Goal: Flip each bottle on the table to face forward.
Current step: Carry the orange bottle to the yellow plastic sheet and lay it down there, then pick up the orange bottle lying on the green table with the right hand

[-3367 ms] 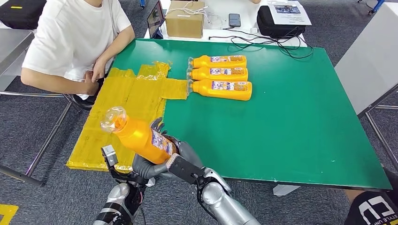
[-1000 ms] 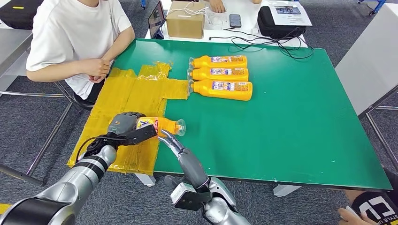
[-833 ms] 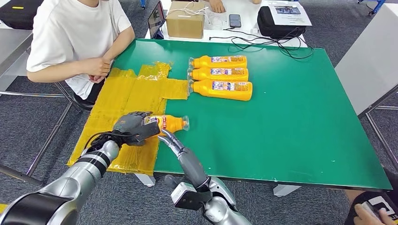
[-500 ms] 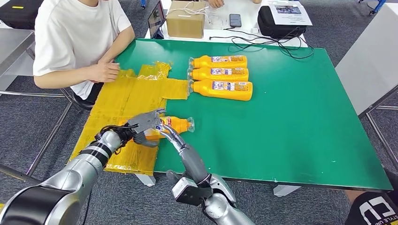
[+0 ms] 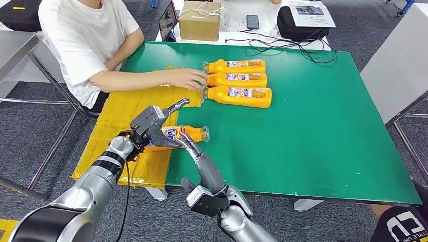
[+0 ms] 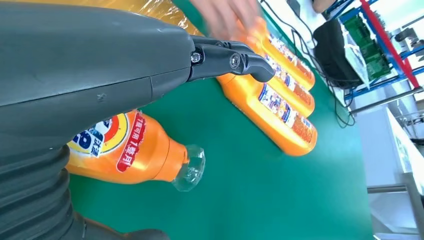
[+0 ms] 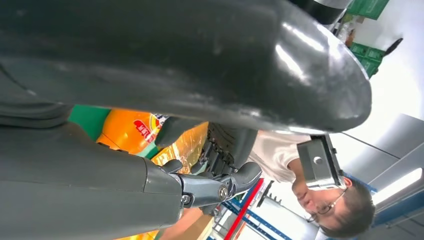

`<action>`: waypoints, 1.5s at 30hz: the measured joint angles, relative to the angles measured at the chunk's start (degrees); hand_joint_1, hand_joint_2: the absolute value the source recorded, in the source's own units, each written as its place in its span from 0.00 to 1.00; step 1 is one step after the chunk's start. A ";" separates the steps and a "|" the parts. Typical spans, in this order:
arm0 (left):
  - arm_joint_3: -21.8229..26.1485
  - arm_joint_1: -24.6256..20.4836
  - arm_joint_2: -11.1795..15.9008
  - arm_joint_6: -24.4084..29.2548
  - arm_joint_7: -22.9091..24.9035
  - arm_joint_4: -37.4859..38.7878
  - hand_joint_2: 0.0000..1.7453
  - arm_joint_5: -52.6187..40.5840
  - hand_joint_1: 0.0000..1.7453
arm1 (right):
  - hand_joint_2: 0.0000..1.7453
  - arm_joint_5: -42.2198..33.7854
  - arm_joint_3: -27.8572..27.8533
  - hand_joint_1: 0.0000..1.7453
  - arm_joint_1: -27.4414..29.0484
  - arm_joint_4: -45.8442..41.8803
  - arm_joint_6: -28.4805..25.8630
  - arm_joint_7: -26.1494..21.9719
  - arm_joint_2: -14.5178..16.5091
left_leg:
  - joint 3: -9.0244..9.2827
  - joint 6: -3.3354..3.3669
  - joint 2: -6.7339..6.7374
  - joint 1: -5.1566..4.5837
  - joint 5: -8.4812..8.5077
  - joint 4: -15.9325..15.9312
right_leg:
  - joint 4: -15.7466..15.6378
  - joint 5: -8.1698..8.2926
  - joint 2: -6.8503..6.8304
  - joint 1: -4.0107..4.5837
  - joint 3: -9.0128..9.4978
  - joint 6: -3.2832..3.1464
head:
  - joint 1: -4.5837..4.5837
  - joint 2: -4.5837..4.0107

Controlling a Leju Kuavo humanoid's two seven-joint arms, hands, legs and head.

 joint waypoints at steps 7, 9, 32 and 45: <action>3.45 5.33 -2.78 -3.94 3.94 -11.55 1.00 22.80 0.00 | 0.50 2.79 0.00 0.00 0.79 0.15 -1.16 0.00 -0.02 | -0.01 0.01 0.00 -0.01 -0.02 0.00 | -0.01 0.00 0.00 -0.01 0.00 0.00 | -0.01 0.00; 4.01 7.58 -3.60 -3.82 5.05 -16.42 1.00 28.11 0.00 | 1.00 4.10 -0.01 0.00 1.46 0.05 -2.03 0.00 -0.14 | -0.02 0.01 0.00 -0.01 -0.04 0.00 | -0.02 -0.01 0.00 -0.01 -0.01 0.00 | -0.01 0.00; 7.31 26.74 -9.78 6.19 7.14 -36.69 1.00 43.69 0.00 | 1.00 29.45 -18.59 0.00 6.14 -1.71 -11.18 15.37 -11.12 | -0.03 0.07 -0.01 -0.07 -0.13 0.00 | -0.09 0.00 0.00 -0.05 0.00 0.04 | -0.02 0.00; 8.94 24.55 -10.02 5.61 7.41 -30.43 1.00 44.36 0.00 | 1.00 36.79 -17.63 0.00 -9.63 16.63 -9.74 23.27 -12.73 | -0.04 0.11 0.01 -0.08 -0.09 0.02 | -0.07 0.04 0.00 -0.07 0.00 0.07 | -0.02 0.00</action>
